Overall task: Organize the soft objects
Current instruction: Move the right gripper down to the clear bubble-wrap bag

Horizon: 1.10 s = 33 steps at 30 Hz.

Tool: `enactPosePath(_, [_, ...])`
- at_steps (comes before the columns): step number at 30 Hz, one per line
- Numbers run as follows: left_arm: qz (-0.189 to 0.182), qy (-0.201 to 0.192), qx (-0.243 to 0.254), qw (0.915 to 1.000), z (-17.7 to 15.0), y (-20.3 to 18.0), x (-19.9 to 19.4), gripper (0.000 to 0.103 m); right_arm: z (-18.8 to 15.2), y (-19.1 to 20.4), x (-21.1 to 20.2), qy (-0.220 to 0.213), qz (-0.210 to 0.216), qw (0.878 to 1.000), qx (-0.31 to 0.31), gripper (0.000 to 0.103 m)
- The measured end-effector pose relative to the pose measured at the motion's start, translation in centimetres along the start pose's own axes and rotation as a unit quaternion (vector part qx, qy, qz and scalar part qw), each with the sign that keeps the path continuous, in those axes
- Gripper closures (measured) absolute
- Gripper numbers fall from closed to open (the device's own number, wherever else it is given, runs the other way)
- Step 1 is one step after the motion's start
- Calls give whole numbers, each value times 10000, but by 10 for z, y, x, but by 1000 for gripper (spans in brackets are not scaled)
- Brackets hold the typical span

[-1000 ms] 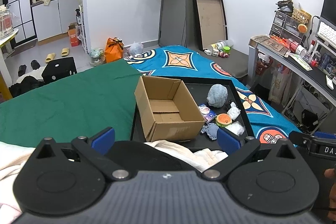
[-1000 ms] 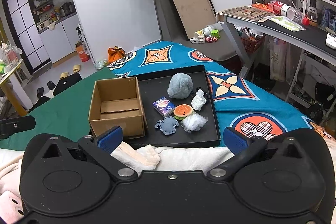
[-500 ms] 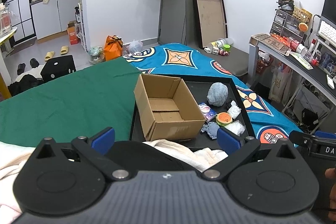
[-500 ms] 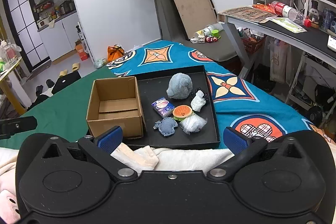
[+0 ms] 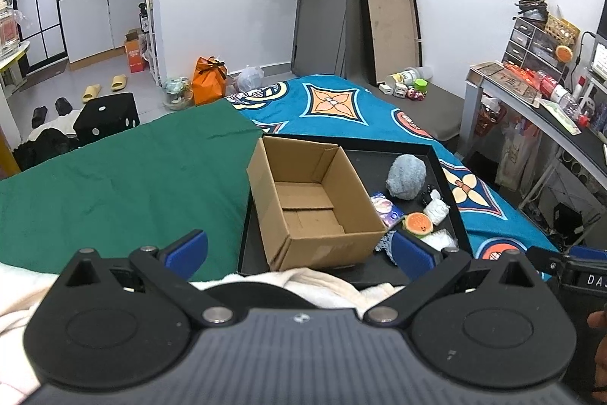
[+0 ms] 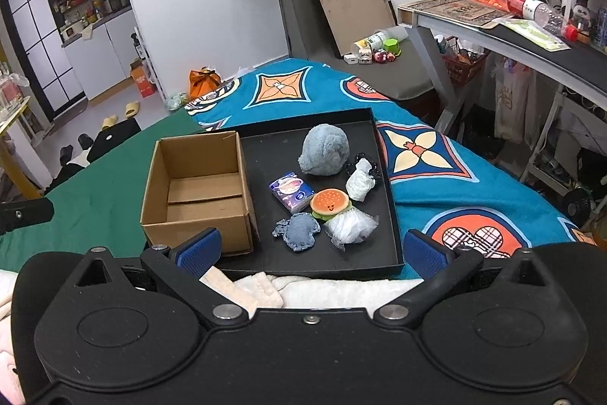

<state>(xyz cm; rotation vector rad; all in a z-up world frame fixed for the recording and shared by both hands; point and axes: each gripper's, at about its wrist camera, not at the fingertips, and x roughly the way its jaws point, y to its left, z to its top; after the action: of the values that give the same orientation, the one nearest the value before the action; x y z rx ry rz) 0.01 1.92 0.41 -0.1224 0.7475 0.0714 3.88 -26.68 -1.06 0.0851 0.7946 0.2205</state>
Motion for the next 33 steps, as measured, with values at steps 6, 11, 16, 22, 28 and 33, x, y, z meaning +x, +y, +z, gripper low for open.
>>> enactPosePath(6, [118,73,-125,9998,7,7,20,1,6,-4,21,140,83,9999,-25,0])
enactPosePath(11, [188,154,-227,9994,11,11,41,2,9,-10,39,176,83,9998,12,0])
enactPosePath(16, [243,265,-282,9990,14,12,62,3,10,-19,58,317,66,9995,34,0])
enactPosePath(22, [324,388,-261,9984,16,11,85,3,13,-29,79,457,80,9988,143,0])
enactPosePath(28, [342,538,-211,9977,19,8,105,7,15,-38,101,599,127,9978,268,0])
enactPosePath(33, [355,682,-93,9970,23,3,122,8,15,-43,118,744,140,9968,276,0])
